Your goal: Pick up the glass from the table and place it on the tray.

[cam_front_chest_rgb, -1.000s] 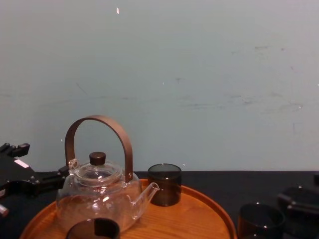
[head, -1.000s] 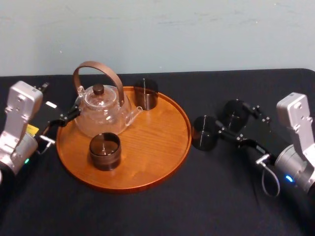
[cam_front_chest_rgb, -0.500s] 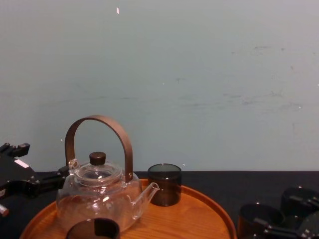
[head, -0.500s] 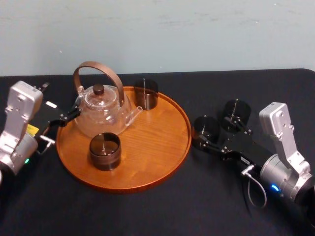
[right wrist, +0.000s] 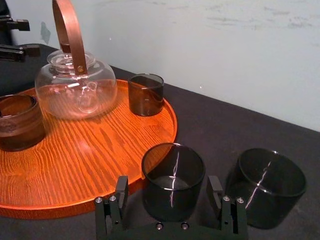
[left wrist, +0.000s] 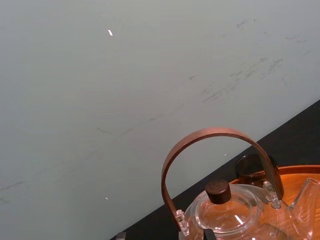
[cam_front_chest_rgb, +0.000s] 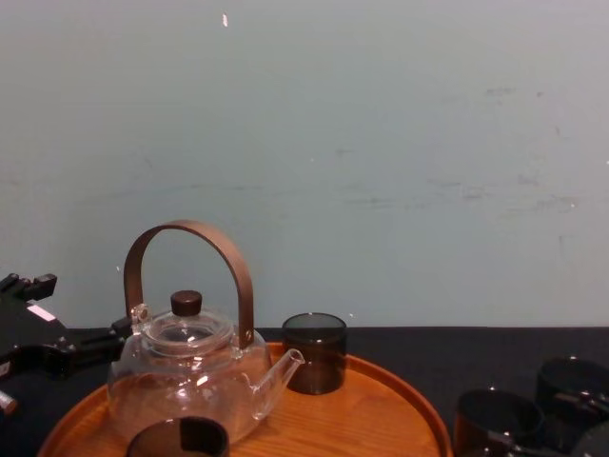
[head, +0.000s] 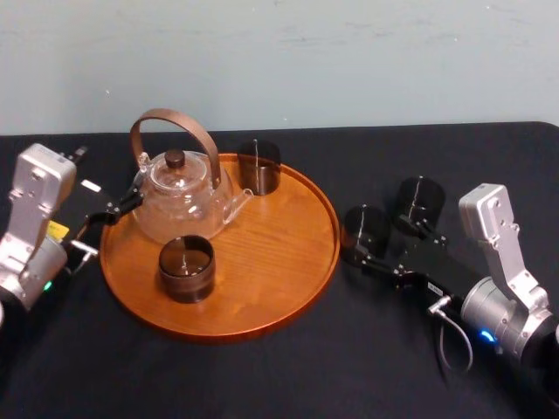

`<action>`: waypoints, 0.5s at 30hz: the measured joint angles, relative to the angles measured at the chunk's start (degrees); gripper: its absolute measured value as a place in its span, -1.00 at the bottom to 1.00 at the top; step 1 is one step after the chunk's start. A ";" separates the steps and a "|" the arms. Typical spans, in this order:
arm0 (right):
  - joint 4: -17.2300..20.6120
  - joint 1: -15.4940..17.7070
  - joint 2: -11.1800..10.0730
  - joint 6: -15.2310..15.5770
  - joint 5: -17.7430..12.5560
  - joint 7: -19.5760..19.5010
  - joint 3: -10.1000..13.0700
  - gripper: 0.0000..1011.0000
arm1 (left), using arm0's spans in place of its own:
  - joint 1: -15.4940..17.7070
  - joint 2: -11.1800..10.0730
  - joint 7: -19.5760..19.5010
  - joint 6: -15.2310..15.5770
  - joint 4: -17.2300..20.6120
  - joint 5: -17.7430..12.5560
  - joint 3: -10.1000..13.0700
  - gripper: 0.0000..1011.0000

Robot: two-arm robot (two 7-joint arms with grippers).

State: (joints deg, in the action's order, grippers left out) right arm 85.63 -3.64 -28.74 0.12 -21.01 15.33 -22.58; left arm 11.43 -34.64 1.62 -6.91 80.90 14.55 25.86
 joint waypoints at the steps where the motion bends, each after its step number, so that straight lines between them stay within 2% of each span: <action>1: 0.00 0.00 0.00 0.00 0.00 0.00 0.00 0.98 | 0.00 0.00 0.00 0.00 0.00 0.00 0.00 0.98; 15: -2.16 -0.44 1.91 1.57 1.02 1.48 1.07 0.98 | 0.00 0.00 0.00 0.00 0.00 0.00 0.00 0.98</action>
State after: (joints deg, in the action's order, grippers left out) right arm 83.46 -4.09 -26.83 1.69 -20.00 16.82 -21.50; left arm 11.43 -34.65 1.62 -6.91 80.90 14.55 25.86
